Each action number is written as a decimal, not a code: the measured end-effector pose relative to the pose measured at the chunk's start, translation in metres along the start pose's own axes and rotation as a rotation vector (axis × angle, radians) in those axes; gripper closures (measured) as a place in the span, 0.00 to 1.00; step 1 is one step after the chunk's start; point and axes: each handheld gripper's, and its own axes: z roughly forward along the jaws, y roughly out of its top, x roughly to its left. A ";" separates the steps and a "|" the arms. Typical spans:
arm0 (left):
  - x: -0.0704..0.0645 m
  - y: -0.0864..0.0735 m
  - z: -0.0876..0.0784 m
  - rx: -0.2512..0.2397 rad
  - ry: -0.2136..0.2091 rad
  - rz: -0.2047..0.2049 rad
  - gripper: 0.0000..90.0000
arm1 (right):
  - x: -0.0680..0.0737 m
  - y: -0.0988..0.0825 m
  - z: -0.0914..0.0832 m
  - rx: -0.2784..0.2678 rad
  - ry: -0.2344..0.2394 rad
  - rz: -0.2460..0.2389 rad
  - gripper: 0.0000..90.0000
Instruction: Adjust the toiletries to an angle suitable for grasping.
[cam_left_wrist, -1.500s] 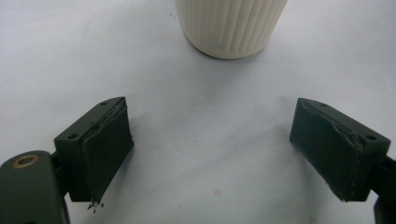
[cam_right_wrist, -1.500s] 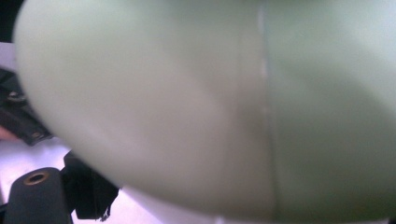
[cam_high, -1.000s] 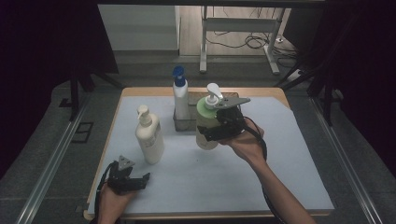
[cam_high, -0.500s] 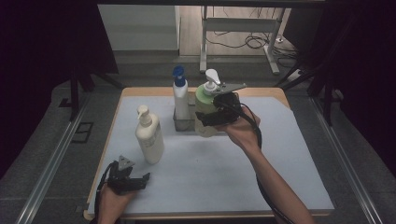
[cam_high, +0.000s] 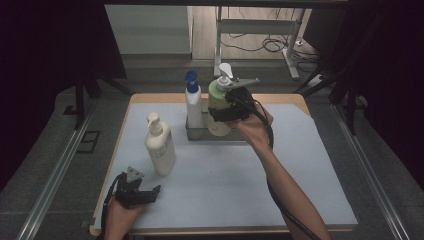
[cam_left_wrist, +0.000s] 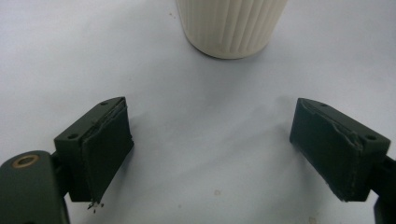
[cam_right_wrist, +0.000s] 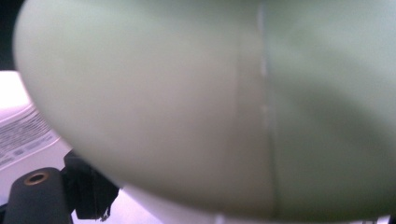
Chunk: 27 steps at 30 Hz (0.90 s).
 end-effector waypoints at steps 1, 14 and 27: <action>0.000 0.000 0.000 0.000 0.000 0.000 0.14 | 0.000 0.000 0.000 0.000 0.000 0.000 0.13; 0.000 0.000 0.000 0.001 0.000 0.000 0.14 | -0.009 0.005 0.024 -0.011 -0.045 0.006 0.13; 0.000 0.000 0.000 0.003 -0.001 -0.003 0.14 | -0.014 0.001 0.050 0.002 -0.072 0.005 0.13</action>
